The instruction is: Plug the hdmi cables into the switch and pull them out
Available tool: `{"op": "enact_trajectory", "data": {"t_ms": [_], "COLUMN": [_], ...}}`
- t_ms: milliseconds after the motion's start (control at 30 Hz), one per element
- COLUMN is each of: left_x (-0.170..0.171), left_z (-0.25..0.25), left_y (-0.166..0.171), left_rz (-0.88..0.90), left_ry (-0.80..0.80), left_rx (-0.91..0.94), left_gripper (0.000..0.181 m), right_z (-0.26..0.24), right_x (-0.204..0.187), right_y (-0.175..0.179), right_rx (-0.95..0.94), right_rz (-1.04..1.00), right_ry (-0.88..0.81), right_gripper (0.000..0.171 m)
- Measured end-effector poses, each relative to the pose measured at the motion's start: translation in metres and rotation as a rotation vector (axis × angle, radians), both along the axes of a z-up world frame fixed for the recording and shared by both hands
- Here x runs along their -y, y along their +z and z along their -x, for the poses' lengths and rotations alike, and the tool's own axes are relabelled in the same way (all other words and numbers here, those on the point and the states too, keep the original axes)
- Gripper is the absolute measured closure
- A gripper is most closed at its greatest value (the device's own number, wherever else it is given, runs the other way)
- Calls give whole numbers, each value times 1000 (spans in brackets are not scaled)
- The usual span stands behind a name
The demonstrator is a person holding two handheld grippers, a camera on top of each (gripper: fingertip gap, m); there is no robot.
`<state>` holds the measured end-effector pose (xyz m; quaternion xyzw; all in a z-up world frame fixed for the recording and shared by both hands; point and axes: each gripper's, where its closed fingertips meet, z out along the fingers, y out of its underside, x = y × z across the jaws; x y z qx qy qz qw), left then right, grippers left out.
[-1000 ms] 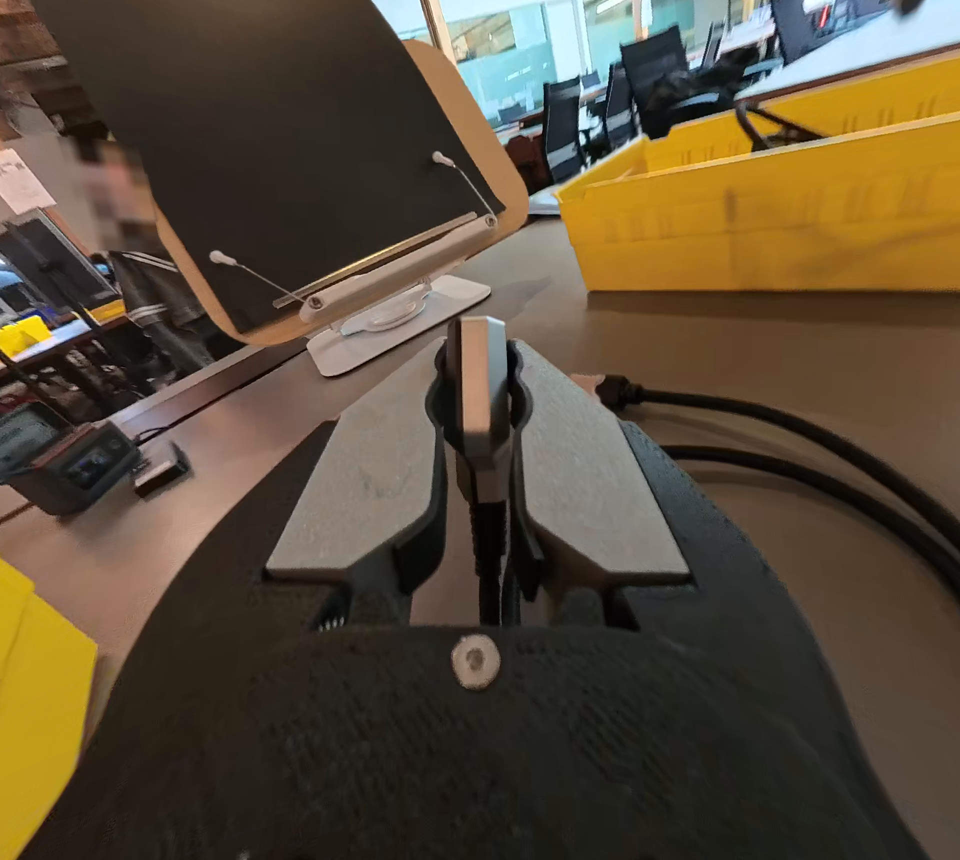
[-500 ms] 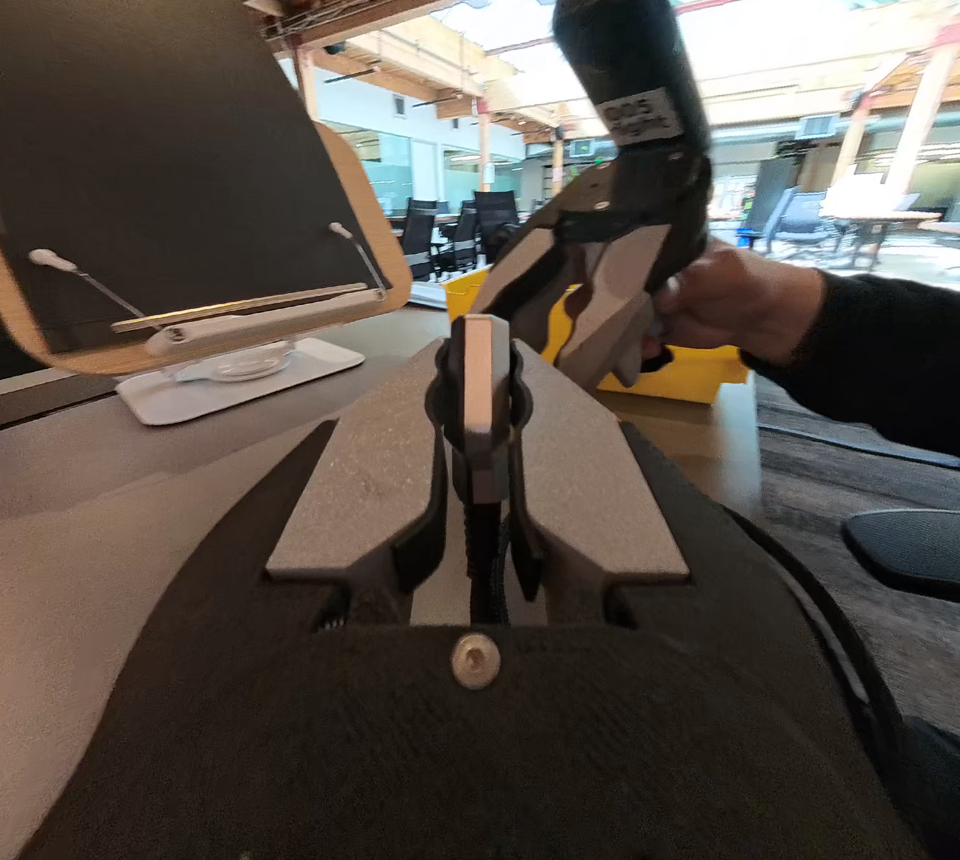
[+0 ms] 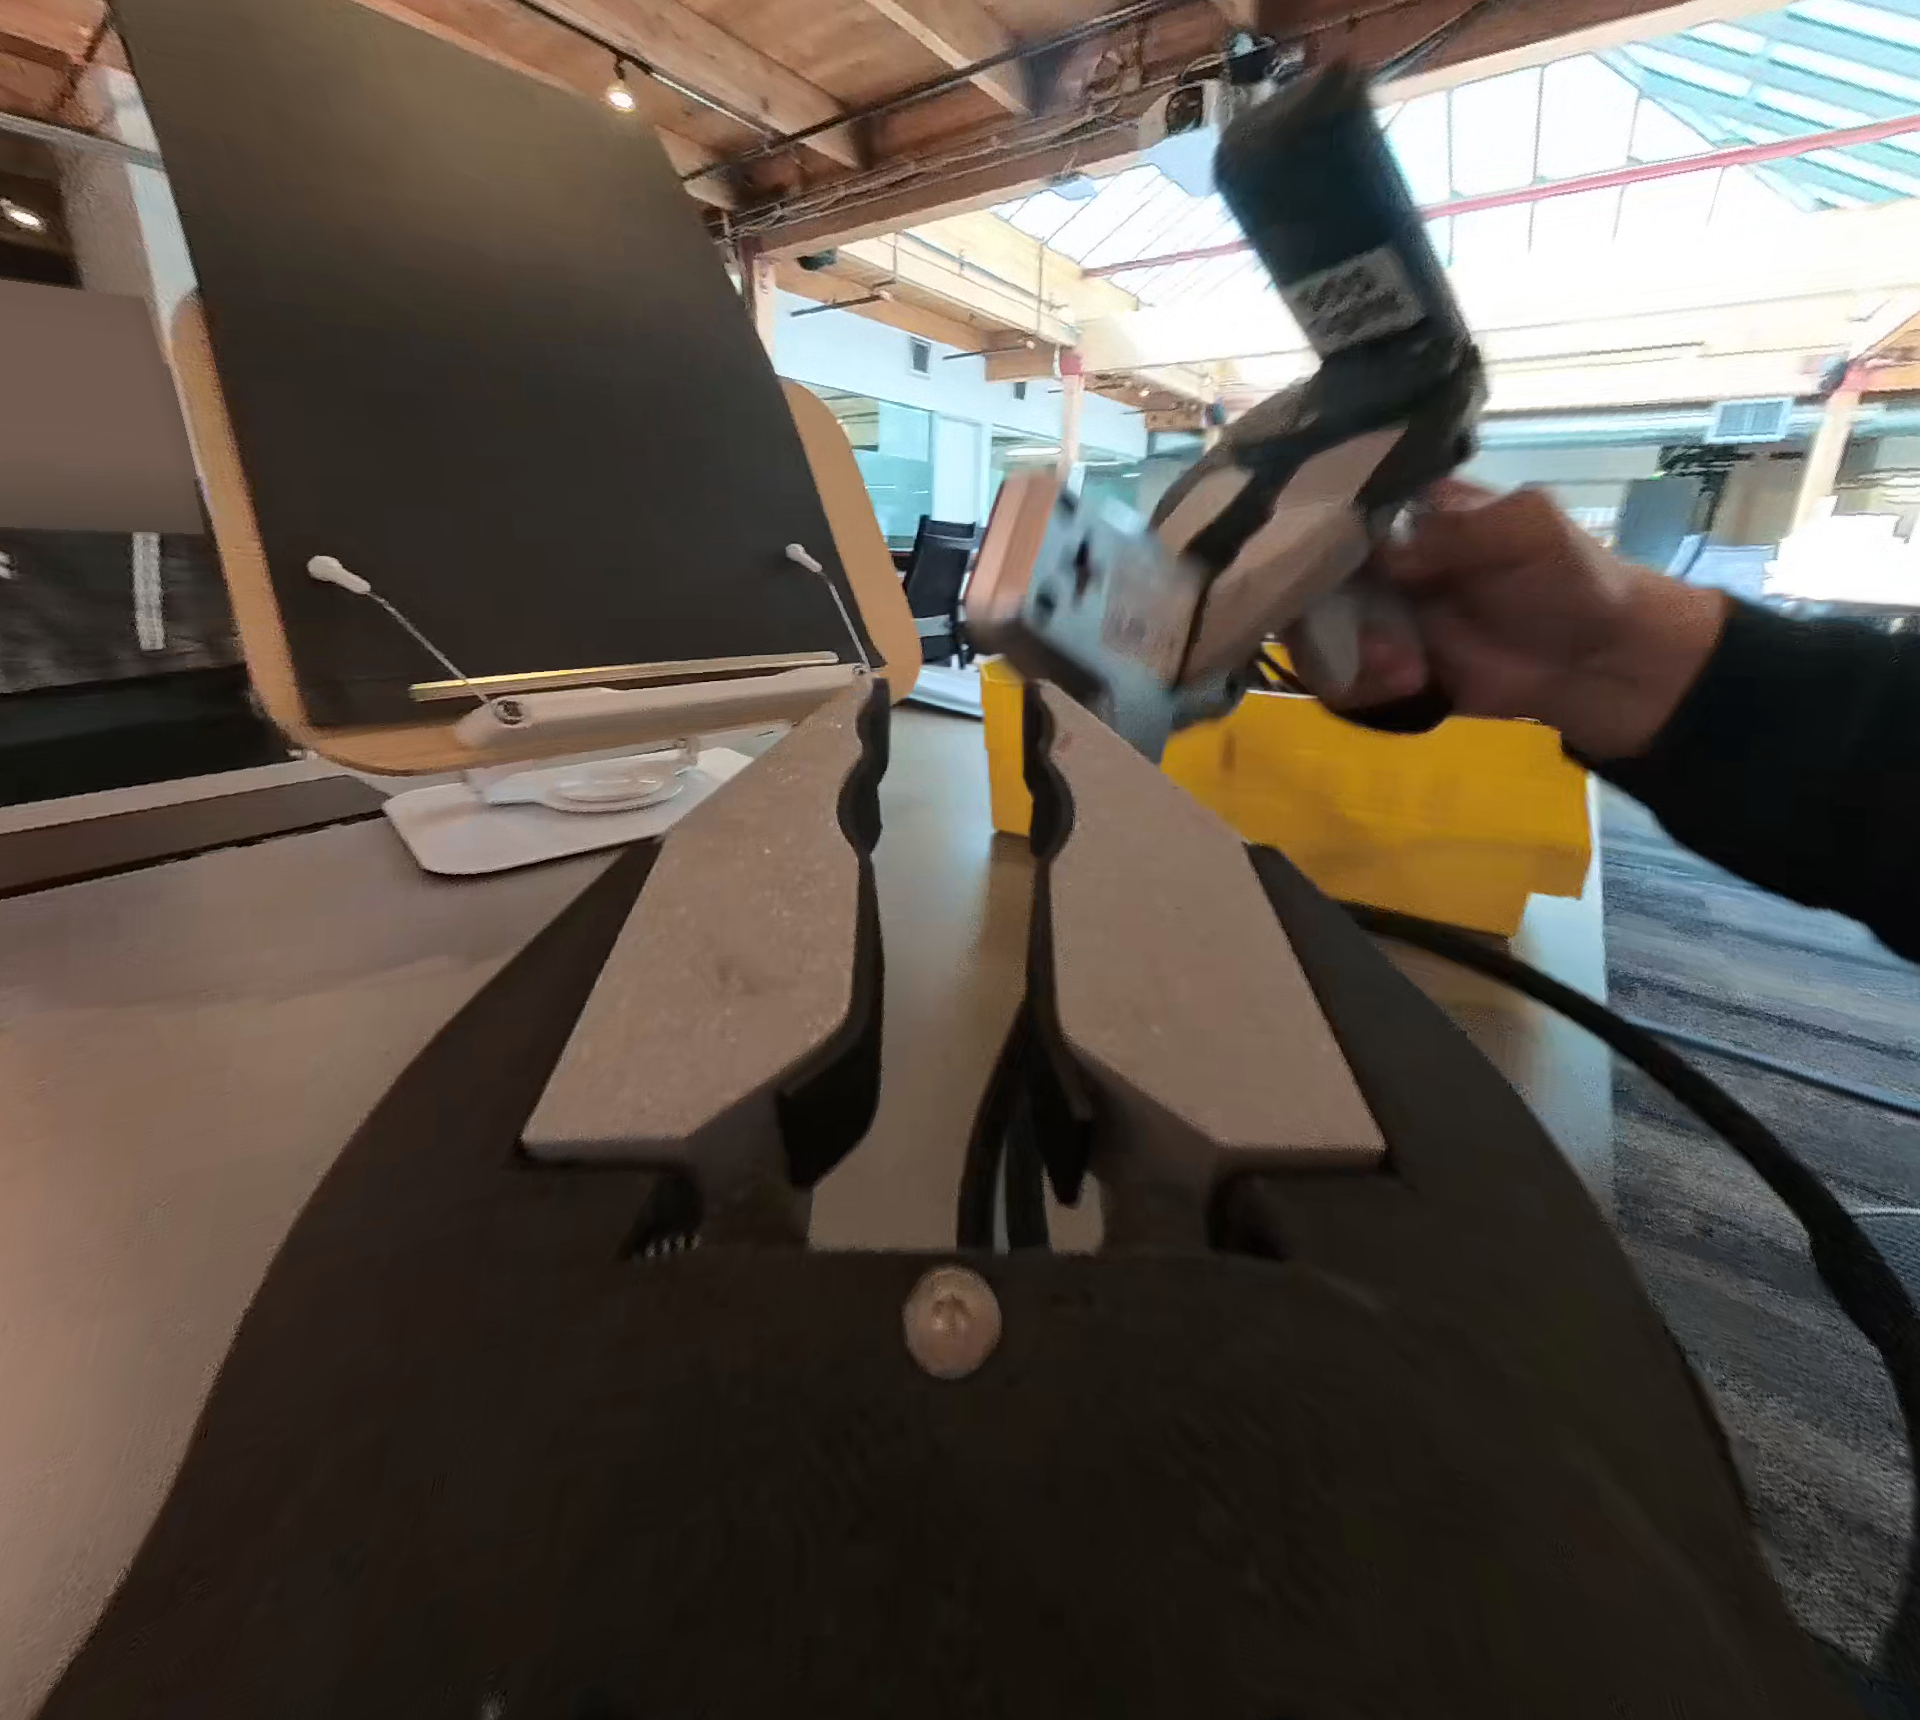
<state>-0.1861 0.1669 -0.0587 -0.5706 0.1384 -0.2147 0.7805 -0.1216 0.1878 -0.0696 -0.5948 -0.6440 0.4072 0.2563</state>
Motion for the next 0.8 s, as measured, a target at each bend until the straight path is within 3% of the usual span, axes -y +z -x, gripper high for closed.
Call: {"op": "enact_trajectory", "data": {"t_ms": [133, 267, 400, 500, 667, 800], "left_x": [-8, -7, -9, -8, -9, -9], "left_z": [-5, -5, -2, 0, 2, 3], "left_y": [-9, -9, -8, -7, -7, -7], "left_rz": [40, 38, 47, 42, 47, 48], "left_ry": [31, 35, 41, 43, 46, 49], "left_rx": [-62, -65, -38, -26, -14, -12], "left_gripper": [161, 164, 166, 171, 174, 176], "right_z": [-31, -79, -154, -215, -258, -228], "right_x": [-25, -66, -109, -130, -156, -179], "right_y": [87, 183, 281, 332, 365, 341], "right_rx": [-197, -381, -654, -786, -798, -518], "right_rz": [-40, -219, -385, -473, -484, -453], "right_ry": [-130, -353, -683, -898, -995, -941], "right_gripper": [154, 154, 153, 154, 153, 154]}}
